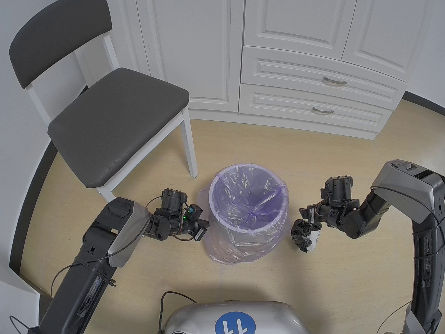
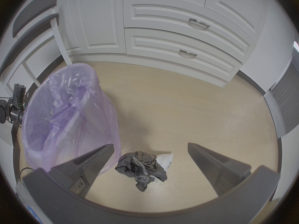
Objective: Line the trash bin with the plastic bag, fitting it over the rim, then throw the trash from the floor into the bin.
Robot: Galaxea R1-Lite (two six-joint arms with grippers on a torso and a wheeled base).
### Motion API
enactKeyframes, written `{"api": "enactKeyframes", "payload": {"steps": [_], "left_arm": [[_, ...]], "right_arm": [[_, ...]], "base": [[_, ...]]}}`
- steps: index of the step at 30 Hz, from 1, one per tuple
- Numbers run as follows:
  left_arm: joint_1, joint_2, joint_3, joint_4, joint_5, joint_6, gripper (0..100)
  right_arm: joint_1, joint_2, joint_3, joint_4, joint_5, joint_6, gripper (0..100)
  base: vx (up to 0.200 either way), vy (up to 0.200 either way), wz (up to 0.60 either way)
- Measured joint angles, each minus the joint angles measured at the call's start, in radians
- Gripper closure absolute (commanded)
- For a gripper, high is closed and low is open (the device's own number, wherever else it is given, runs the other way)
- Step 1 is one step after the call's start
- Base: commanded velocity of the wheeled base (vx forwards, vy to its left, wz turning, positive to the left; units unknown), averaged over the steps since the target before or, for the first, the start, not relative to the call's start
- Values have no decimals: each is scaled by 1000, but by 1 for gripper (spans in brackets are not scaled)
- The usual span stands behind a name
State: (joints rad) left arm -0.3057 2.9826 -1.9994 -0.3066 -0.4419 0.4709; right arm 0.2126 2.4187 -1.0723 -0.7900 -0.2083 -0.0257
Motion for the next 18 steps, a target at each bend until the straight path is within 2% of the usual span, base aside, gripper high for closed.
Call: {"api": "enactKeyframes", "payload": {"steps": [6, 7, 12, 18], "left_arm": [[3, 14, 0, -30, -4, -34, 100], [3, 15, 0, -46, -7, -31, 0], [14, 14, 6, -111, -28, -11, 0], [29, 1, 45, -140, -41, 56, 0]], "right_arm": [[2, 9, -2, -8, 0, 0, 0], [2, 9, 1, -11, 0, 0, 0], [3, -6, 26, -16, 0, -17, 0], [12, -99, 157, -122, 8, -109, 0]], "base": [[0, 0, 0], [0, 0, 0], [0, 0, 0], [0, 0, 0]]}}
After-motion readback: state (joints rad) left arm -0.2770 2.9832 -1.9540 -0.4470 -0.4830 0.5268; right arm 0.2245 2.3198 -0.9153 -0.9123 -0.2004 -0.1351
